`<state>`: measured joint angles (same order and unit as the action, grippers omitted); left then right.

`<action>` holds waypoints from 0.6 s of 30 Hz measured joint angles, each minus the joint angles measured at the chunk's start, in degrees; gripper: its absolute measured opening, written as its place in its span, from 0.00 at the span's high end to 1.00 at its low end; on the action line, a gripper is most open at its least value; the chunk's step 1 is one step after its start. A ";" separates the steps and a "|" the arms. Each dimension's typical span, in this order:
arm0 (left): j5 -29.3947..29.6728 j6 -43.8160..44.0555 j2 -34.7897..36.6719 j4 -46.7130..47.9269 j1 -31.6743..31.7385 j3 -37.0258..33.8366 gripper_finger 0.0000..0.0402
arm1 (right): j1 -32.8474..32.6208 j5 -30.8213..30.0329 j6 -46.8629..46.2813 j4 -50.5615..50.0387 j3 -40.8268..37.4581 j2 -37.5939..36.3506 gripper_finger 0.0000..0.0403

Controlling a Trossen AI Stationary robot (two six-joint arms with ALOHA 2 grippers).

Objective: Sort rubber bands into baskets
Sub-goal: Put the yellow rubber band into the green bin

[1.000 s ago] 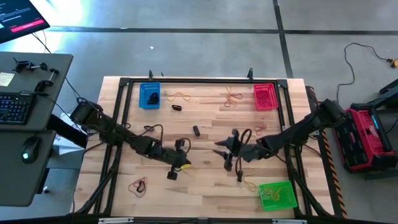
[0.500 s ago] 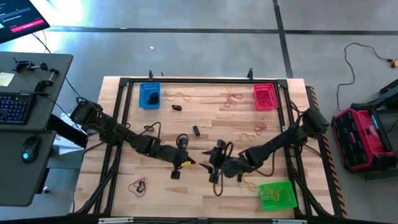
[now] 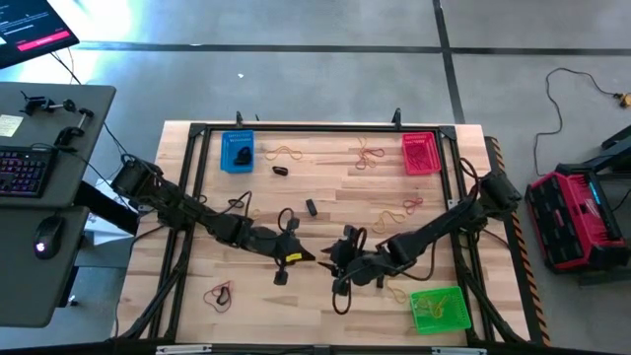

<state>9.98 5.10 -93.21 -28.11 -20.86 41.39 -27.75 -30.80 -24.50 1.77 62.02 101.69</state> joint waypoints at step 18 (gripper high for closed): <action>-1.95 0.67 0.00 -2.25 -0.24 -0.01 0.95 | 0.23 1.33 3.82 -2.31 1.34 0.02 1.00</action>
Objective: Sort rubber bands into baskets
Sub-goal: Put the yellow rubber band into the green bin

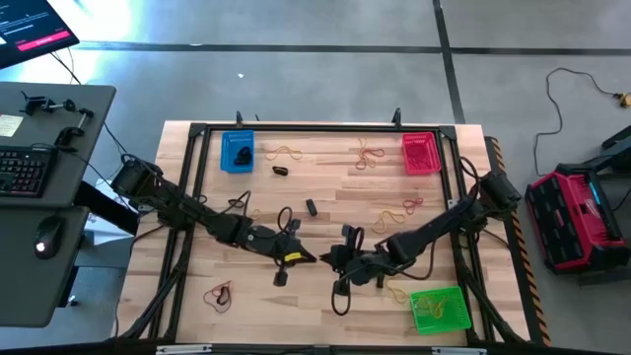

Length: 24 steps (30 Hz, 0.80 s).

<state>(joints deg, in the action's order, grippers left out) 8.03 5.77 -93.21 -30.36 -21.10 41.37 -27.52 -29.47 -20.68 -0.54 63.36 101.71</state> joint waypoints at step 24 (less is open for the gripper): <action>0.22 -0.89 0.00 -3.01 -1.62 -0.03 0.62 | -20.28 11.31 -44.67 -74.16 23.27 -2.75 1.00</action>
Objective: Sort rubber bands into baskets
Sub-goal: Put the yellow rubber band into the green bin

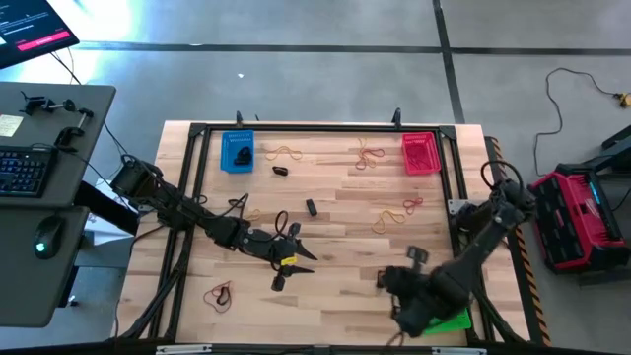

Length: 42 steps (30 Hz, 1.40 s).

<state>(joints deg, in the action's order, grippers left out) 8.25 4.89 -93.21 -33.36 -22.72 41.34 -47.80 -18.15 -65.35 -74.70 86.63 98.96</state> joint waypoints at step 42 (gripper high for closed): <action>0.02 0.69 0.00 0.09 0.09 0.00 0.62 | -15.74 18.91 -8.33 10.62 -19.30 2.97 1.00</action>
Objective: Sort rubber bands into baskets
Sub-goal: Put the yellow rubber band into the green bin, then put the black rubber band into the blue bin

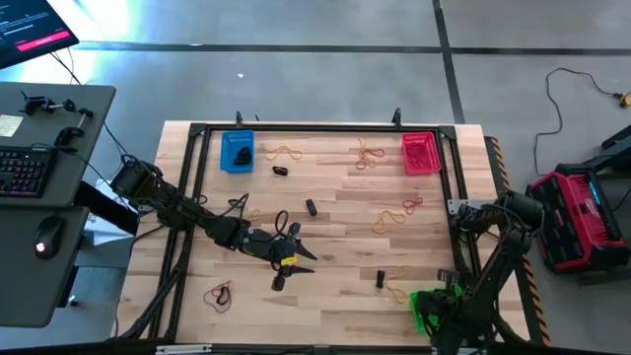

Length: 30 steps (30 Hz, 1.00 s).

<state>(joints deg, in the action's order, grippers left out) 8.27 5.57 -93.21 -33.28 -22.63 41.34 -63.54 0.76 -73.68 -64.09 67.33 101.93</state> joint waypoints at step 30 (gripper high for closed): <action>1.63 0.21 5.05 9.50 1.39 -0.04 0.64 | 4.74 3.92 0.29 -9.58 10.72 -1.80 0.80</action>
<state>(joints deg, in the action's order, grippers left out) 9.91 5.79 -88.16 -23.77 -21.25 41.30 -58.80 4.67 -73.39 -73.66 78.04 100.13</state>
